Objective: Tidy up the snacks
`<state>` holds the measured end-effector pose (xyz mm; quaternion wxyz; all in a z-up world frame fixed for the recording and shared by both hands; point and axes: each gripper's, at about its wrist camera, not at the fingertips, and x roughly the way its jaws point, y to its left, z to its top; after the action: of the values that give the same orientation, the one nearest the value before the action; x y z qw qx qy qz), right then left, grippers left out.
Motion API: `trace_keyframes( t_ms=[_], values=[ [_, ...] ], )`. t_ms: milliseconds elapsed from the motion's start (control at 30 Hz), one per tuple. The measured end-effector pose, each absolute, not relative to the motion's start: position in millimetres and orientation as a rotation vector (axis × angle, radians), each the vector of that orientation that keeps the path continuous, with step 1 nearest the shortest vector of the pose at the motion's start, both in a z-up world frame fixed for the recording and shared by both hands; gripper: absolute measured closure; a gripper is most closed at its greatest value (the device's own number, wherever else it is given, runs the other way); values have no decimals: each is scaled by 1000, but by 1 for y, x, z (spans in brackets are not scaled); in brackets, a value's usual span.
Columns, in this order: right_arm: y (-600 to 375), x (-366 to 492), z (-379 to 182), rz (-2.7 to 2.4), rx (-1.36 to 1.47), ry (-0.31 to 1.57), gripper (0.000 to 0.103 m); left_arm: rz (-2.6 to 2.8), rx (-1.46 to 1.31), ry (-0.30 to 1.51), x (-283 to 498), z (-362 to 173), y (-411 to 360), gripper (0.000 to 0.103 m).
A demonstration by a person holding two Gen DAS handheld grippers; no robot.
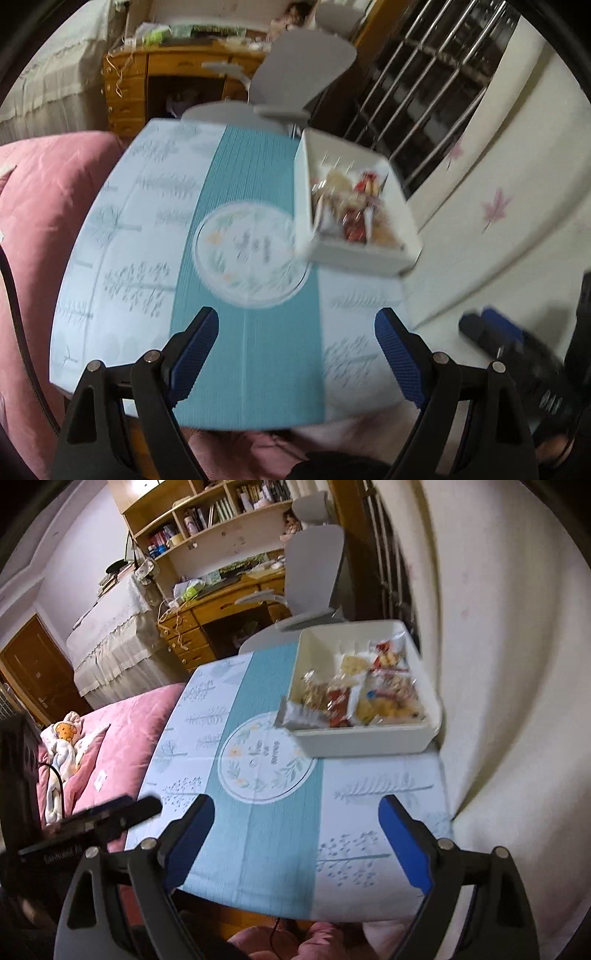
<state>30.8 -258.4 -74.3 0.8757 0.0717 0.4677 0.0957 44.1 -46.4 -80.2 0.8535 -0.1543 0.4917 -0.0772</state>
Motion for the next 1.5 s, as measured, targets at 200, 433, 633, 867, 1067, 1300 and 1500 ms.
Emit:
trace_keyframes(
  t_ms=[200,433,633,867,1067,1300,1500],
  values=[
    [-274,31,-38,174,177,951,8,-91,-224,953,51,-22,-66,14],
    [-260,26,-13,197,197,937,6,-39,-122,921,43,10,-68,11],
    [-242,16,-10,175,177,923,0,71,-20,887,33,14,-59,3],
    [-235,10,-15,124,187,936,0,101,33,906,25,3,-49,1],
    [-223,8,-24,111,160,976,0,110,5,941,23,-6,-34,1],
    [-213,6,-32,110,132,1031,0,103,5,992,21,-18,-29,1],
    [-207,4,-37,111,128,1061,0,100,10,1013,19,-23,-26,1]
  ],
)
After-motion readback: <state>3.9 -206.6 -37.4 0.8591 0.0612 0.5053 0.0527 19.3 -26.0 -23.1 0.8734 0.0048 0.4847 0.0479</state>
